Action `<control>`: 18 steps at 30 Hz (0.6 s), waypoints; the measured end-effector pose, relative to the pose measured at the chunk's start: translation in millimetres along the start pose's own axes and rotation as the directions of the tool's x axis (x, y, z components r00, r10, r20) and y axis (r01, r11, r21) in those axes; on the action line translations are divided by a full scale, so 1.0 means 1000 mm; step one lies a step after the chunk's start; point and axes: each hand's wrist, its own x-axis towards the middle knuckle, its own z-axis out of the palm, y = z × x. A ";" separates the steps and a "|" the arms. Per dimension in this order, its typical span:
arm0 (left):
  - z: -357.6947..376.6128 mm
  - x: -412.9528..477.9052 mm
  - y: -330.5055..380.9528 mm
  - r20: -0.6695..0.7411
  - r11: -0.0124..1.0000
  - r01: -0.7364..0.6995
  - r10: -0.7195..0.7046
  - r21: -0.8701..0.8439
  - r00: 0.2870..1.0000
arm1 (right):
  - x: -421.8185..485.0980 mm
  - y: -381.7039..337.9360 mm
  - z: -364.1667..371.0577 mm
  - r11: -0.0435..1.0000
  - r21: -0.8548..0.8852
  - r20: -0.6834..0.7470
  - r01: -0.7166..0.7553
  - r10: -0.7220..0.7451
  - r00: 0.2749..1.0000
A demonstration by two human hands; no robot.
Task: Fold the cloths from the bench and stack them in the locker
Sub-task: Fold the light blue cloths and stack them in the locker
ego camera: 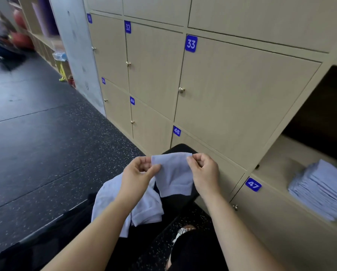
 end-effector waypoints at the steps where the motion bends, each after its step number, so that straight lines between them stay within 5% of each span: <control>1: 0.000 -0.003 0.006 0.015 1.000 -0.011 0.011 0.002 1.000 | -0.003 -0.005 -0.006 1.000 0.019 -0.014 0.007 -0.006 1.000; 10: 0.002 -0.018 0.058 0.052 0.995 -0.085 0.088 -0.059 0.995 | -0.018 -0.033 -0.047 0.992 -0.040 -0.151 0.119 -0.123 0.981; 18: 0.016 -0.020 0.088 0.035 0.983 -0.090 0.097 -0.161 0.995 | -0.021 -0.051 -0.072 0.984 0.037 -0.115 0.175 -0.170 0.979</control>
